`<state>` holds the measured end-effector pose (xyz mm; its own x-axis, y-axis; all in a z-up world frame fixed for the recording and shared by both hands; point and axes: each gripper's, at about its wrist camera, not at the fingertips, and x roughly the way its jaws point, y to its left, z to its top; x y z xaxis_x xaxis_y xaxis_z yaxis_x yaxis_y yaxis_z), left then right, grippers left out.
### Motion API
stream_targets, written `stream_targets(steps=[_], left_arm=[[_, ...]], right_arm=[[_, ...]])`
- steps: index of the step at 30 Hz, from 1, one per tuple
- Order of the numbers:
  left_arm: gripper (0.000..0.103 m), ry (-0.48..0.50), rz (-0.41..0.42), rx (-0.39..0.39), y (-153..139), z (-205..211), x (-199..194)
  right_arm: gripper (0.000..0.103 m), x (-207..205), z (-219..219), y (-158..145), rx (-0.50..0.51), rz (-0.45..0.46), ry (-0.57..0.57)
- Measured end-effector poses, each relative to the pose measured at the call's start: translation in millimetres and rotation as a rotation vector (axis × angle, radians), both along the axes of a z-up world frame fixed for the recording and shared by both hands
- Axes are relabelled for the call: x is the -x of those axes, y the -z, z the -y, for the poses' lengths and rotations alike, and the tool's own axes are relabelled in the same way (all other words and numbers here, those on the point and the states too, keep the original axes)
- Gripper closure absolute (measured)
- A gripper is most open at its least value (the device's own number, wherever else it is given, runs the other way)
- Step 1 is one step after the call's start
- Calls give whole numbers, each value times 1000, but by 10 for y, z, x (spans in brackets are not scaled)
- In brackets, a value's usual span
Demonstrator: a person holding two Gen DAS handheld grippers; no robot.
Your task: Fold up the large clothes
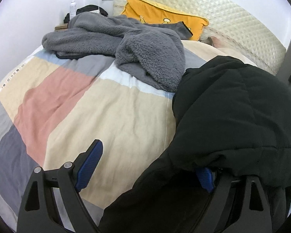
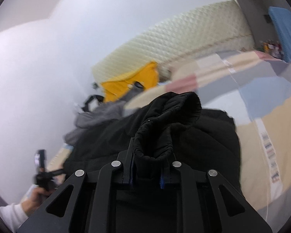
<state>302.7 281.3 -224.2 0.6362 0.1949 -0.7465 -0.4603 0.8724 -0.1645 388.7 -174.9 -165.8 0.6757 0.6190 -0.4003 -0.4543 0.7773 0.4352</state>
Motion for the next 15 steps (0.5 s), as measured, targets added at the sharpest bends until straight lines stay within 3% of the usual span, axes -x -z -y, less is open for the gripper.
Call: stream_targets(steps=[5,9,15], left_arm=[[14,13,-1,-34,5,59,-8],[14,31,-4,-42,45,100,-22],[14,52,-28,-82,101,166,-66]], right_arm=[[87,-106,-11,287,121,-38,58],[84,-154,-130,485,254,-17,63],[82,-185,-173,617,311,-41,69]])
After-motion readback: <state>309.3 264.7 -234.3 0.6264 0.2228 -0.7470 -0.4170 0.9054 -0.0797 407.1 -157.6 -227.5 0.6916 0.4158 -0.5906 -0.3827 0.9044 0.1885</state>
